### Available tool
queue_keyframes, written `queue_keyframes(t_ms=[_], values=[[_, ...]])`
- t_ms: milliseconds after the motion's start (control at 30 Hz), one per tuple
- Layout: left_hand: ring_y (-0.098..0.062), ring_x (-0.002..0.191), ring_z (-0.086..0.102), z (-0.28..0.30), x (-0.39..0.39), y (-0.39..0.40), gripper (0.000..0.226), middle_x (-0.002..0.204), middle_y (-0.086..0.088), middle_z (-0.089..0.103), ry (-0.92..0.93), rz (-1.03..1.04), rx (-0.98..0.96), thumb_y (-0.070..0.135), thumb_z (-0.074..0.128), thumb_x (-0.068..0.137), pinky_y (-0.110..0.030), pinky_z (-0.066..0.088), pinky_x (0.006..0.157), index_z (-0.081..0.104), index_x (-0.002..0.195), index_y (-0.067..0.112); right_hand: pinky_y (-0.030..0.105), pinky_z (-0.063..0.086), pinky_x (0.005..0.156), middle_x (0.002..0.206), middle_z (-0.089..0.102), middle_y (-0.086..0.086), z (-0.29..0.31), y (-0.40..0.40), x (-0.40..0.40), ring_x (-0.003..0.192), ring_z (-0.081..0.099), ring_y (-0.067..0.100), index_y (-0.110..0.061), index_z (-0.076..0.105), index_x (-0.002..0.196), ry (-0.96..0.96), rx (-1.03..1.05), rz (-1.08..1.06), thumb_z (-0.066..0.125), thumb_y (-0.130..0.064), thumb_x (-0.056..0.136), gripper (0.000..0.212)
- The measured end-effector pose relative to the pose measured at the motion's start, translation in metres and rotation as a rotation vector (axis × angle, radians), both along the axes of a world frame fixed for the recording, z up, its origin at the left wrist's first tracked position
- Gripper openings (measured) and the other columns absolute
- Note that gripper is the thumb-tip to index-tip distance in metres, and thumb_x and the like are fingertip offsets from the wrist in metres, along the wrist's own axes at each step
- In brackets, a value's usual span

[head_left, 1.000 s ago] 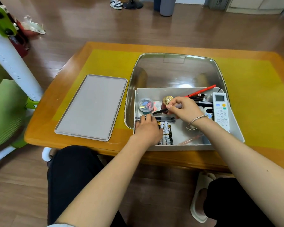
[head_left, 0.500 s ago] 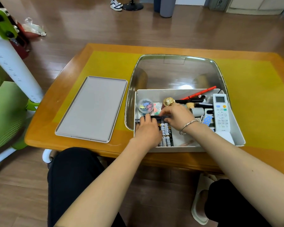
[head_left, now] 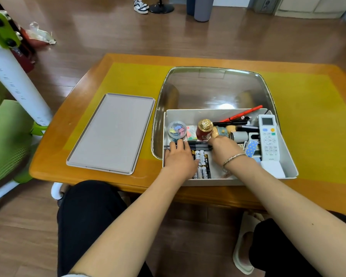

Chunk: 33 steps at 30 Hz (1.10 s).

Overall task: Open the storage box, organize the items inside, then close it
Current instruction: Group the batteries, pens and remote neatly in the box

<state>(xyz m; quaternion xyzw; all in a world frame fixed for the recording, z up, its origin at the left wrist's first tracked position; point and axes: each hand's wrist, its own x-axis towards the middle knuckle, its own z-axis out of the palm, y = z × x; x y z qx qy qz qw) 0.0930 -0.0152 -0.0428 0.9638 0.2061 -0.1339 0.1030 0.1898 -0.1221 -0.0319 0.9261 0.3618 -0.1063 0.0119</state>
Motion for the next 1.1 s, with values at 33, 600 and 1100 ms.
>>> queue_keyframes(t_ms=[33, 600, 1100], values=[[-0.034, 0.138, 0.016, 0.0, 0.001, -0.001, 0.076, 0.15, -0.013, 0.017, 0.008, 0.014, 0.009, 0.05, 0.04, 0.096, -0.046, 0.025, 0.11, 0.011, 0.15, 0.007, 0.036, 0.047, 0.079, 0.113, 0.057, 0.018, -0.001, 0.0, 0.0, 0.104, 0.057, 0.034, -0.007, 0.055, 0.122, 0.009, -0.001, -0.007, 0.046, 0.005, 0.083, 0.041], [-0.036, 0.138, 0.015, -0.009, 0.009, 0.001, 0.074, 0.15, -0.013, 0.016, 0.029, 0.024, 0.011, 0.053, 0.043, 0.093, -0.048, 0.023, 0.11, 0.012, 0.15, 0.016, 0.041, 0.05, 0.086, 0.11, 0.064, 0.019, 0.0, -0.005, 0.0, 0.103, 0.059, 0.035, -0.005, 0.063, 0.112, 0.131, 0.15, -0.118, 0.048, -0.004, 0.088, 0.028], [-0.033, 0.14, 0.014, -0.003, 0.013, -0.004, 0.074, 0.155, -0.013, 0.014, 0.002, -0.013, 0.187, 0.066, 0.029, 0.092, -0.05, 0.016, 0.11, 0.013, 0.152, 0.025, 0.039, 0.048, 0.082, 0.119, 0.05, 0.007, 0.019, 0.026, 0.031, 0.108, 0.055, 0.03, -0.02, 0.053, 0.125, -0.074, 0.233, -0.023, 0.065, -0.03, 0.084, 0.044]])
